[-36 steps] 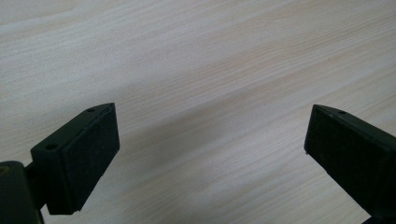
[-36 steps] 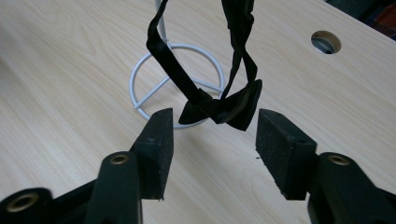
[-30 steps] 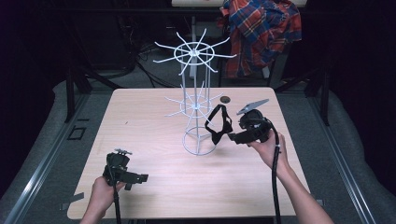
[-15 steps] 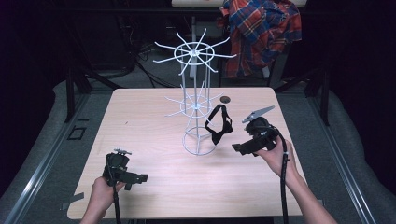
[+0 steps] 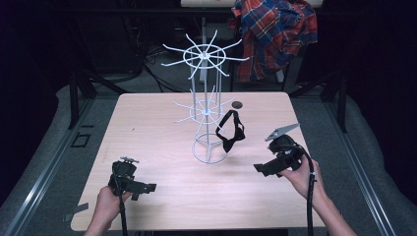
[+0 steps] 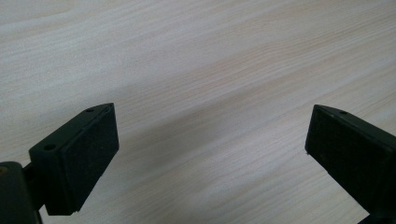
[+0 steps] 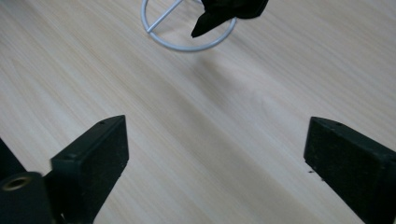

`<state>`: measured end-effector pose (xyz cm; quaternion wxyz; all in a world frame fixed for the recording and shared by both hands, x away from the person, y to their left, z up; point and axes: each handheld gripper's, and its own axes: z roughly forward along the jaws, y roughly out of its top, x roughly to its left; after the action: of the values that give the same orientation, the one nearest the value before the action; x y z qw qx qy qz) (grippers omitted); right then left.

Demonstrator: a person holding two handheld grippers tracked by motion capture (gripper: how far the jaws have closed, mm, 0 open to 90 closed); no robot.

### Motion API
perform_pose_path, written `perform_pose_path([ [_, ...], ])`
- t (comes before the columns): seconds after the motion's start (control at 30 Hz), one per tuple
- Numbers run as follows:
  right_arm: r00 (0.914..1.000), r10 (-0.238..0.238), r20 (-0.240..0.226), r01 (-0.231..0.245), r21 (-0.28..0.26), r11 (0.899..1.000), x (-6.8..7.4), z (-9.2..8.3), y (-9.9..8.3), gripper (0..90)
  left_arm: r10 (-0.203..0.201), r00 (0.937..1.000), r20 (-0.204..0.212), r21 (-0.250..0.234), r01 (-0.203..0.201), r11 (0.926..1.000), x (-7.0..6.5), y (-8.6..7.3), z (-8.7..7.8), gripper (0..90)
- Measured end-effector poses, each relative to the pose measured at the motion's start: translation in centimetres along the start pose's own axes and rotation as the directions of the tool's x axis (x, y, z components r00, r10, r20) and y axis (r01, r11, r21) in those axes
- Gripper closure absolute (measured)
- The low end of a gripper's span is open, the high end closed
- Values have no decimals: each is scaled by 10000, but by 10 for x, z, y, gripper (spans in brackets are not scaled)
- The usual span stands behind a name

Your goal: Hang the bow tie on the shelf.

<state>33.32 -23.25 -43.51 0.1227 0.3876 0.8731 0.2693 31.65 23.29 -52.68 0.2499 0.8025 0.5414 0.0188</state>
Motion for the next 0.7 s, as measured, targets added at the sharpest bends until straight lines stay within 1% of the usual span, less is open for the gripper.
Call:
perform_pose_path([
  [0.03, 10000, 60, -1, -60, 14, 10000, 0, -1, -4, 56, 25, 10000, -23, 13, -25, 10000, 0, 0, 0, 28],
  [0.07, 9999, 117, 53, -118, 77, 9999, -1, -3, -12, 40, 49, 10000, -30, 11, -49, 10000, -1, 0, 1, 27],
  [0.2, 9997, 216, 82, -217, 212, 9995, -1, -3, -22, 20, 89, 9999, -58, 9, -89, 10000, -1, 0, 0, 27],
  [0.23, 9996, 251, 84, -254, 346, 9991, -1, -4, -31, 0, 84, 9999, -76, 21, -84, 10000, -1, 0, 0, 27],
  [0.27, 9996, 251, 84, -254, 346, 9991, -1, -4, -31, 0, 106, 9999, -96, 53, -105, 9999, -1, 0, 0, 27],
  [0.33, 10000, 89, -10, -89, 405, 9991, -1, -4, -37, 0, 113, 9999, -96, 63, -112, 9999, -2, 0, 1, 26],
  [0.37, 9999, 90, 118, -95, 389, 9992, 0, -5, -42, 0, 129, 9999, -91, 72, -128, 9999, -2, 0, 1, 26],
  [0.4, 9998, 188, 117, -195, 585, 9981, 0, -5, -49, 0, 135, 9999, -90, 72, -134, 9999, -2, 0, 1, 26],
  [0.43, 9998, 188, 117, -195, 585, 9981, 0, -5, -49, 0, 135, 9999, -90, 72, -134, 9999, -2, 0, 1, 26],
  [0.47, 9997, 246, 85, -250, 549, 9982, 0, -4, -52, 0, 139, 9999, -84, 92, -138, 9999, -1, 1, 2, 26],
  [0.53, 9996, 281, 73, -286, 734, 9969, -1, -2, -61, 0, 65, 9999, -82, 61, -65, 10000, -2, 1, 2, 26],
  [0.57, 9995, 316, 81, -322, 858, 9958, -1, 0, -67, 0, 130, 9999, -65, 86, -129, 9999, -2, 1, 2, 26],
  [0.63, 9995, 302, 33, -303, 957, 9949, -2, 1, -69, 0, 106, 9999, -60, 33, -106, 9999, -3, 1, 2, 26],
  [0.67, 9993, 370, 51, -373, 1101, 9932, -2, 4, -76, 0, 150, 9999, -49, 95, -149, 9998, -2, 1, 2, 26],
  [0.7, 9993, 370, 51, -373, 1101, 9932, -2, 4, -76, 0, 150, 9999, -49, 95, -149, 9998, -2, 1, 2, 26],
])
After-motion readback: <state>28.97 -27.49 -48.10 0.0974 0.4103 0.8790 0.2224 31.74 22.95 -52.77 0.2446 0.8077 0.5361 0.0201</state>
